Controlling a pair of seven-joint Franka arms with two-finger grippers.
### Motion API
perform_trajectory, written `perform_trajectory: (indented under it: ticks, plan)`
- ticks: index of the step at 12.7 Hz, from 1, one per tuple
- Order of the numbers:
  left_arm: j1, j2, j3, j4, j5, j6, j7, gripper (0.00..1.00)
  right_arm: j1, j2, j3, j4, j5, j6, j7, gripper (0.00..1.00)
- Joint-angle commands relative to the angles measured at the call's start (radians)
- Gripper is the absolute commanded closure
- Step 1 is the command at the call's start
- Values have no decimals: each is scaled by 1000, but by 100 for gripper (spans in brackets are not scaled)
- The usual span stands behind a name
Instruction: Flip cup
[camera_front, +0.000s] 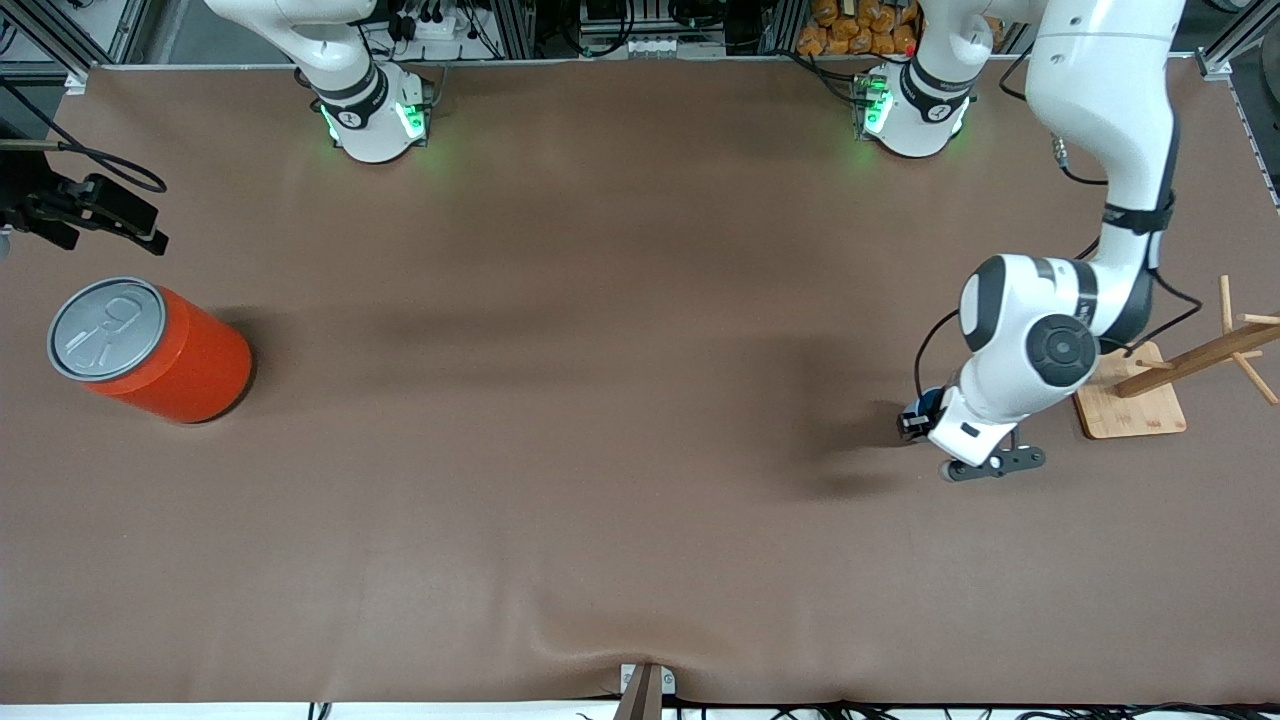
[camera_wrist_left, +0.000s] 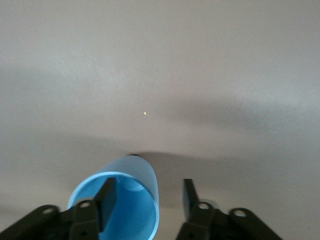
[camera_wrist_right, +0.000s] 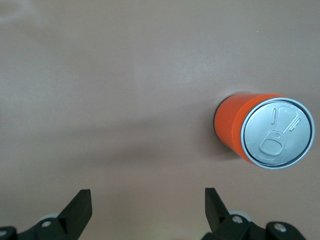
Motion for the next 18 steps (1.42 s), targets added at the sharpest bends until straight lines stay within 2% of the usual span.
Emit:
perform_trajectory:
  ticks: [1, 2, 6, 9, 10, 11, 12, 14, 15, 18]
  plan:
    - [27, -91, 0, 99, 29, -204, 11, 0, 7, 9, -5, 24, 2, -10, -7, 0]
    - [36, -123, 0, 125, 28, -281, 54, 0, 7, 9, -5, 24, 2, -8, -7, 0]
    - [110, -325, -3, 120, 28, -499, 276, 0, 9, 9, -5, 24, 2, -4, -7, 0]
    - [144, -404, -14, 127, 29, -611, 343, 0, 11, 9, -5, 24, 2, -4, -7, 0]
    - [188, -407, -64, 135, 29, -634, 355, 0, 9, 9, -5, 24, 2, -4, -7, 0]
    - [248, -407, -131, 188, 26, -666, 354, 0, 7, 9, -5, 24, 2, -4, -7, 0]
    - [265, -403, -168, 233, 29, -724, 349, 0, 4, 11, -5, 24, 2, -4, -7, 0]
    - [256, -396, -172, 284, 34, -759, 347, 0, 4, 11, -5, 24, 4, -2, -7, 0]
    - [244, -396, -175, 296, 72, -759, 346, 0, 9, 11, -5, 24, 4, -2, -7, 0]
    - [211, -396, -175, 304, 115, -802, 347, 0, 7, 11, -5, 24, 4, -2, -7, 0]
